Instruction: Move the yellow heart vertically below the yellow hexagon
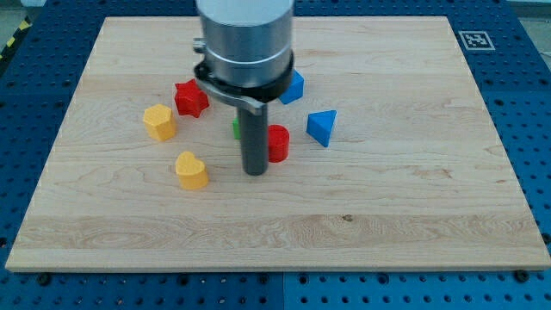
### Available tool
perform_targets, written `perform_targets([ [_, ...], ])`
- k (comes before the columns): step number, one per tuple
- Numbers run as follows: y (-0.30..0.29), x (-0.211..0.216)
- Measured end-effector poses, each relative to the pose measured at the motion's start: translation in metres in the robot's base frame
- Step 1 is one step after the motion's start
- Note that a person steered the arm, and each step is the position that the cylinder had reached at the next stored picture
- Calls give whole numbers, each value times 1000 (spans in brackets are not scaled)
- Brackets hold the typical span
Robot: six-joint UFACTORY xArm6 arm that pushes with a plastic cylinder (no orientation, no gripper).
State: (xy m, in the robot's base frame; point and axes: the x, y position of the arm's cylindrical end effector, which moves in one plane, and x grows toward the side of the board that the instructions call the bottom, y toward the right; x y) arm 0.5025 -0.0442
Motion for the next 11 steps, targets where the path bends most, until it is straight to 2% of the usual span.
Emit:
perform_targets([
  [2, -26, 0],
  [3, -69, 0],
  [6, -120, 0],
  [9, -107, 11],
  [11, -105, 49],
])
